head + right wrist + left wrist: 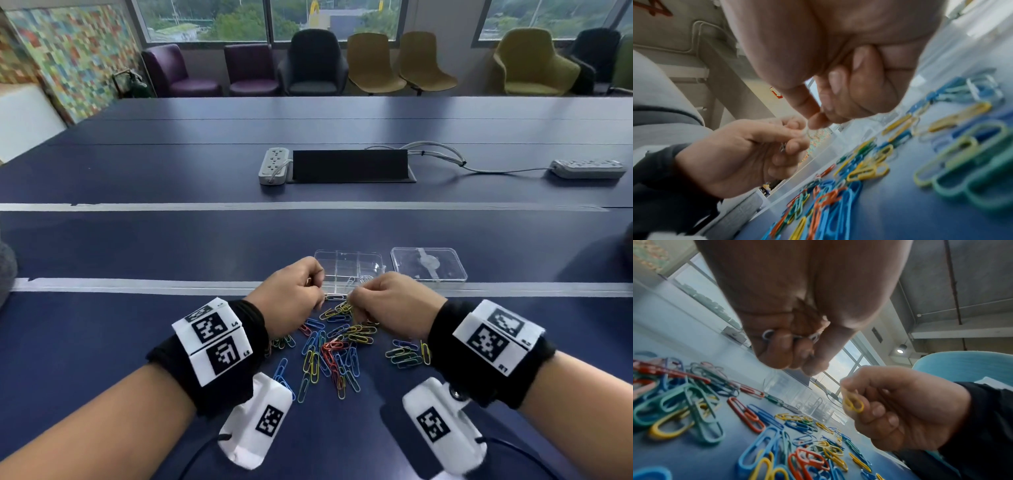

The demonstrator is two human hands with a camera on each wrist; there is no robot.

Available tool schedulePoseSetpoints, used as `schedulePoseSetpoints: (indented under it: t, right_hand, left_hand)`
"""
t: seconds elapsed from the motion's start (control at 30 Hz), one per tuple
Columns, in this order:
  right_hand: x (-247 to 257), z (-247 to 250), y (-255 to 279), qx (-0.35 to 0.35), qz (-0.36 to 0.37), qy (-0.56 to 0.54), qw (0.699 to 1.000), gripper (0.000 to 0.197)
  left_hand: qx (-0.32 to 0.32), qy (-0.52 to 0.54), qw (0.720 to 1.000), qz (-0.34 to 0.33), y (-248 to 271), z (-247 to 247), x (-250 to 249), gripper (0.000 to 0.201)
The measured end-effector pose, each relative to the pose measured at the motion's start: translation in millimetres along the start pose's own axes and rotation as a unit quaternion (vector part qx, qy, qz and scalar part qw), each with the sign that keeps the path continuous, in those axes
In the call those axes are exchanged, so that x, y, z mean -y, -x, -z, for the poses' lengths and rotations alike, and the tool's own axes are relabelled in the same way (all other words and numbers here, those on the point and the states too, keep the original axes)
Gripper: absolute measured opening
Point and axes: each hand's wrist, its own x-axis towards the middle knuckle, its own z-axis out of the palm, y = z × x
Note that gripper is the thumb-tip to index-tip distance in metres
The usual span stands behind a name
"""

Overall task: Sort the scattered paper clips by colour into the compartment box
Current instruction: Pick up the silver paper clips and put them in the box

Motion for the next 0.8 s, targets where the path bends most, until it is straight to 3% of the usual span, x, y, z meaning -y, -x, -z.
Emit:
schedulePoseSetpoints:
  t: [0.13, 0.23, 0.33, 0.43, 0.5, 0.8]
  right_hand:
    - [-4.2, 10.1, -2.1, 0.038, -0.018, 0.064, 0.997, 0.036]
    - [-8.1, 14.3, -3.2, 0.02, -0.013, 0.068, 0.997, 0.031]
    - [-7.7, 13.3, -3.5, -0.018, 0.028, 0.11, 0.993, 0.02]
    - [1.7, 7.0, -5.3, -0.047, 0.077, 0.19, 0.978, 0.026]
    - [7.0, 2.3, -10.3, -0.047, 0.1, 0.231, 0.967, 0.03]
    - [8.2, -0.5, -18.8, -0.022, 0.064, 0.275, 0.959, 0.025]
  left_hand:
    - [0.007, 0.035, 0.998, 0.05, -0.8, -0.7, -4.2, 0.029]
    - [0.005, 0.023, 0.998, 0.053, -3.5, 1.8, -5.4, 0.027]
    - [-0.002, -0.09, 0.996, 0.026, -5.1, 3.6, -2.9, 0.016]
    - [-0.014, -0.231, 0.973, 0.021, -7.9, 0.5, -5.6, 0.008]
    - [-0.022, -0.271, 0.962, 0.021, -11.5, -1.7, -10.2, 0.012]
    - [-0.006, -0.387, 0.922, 0.021, -24.9, -7.2, -22.1, 0.022]
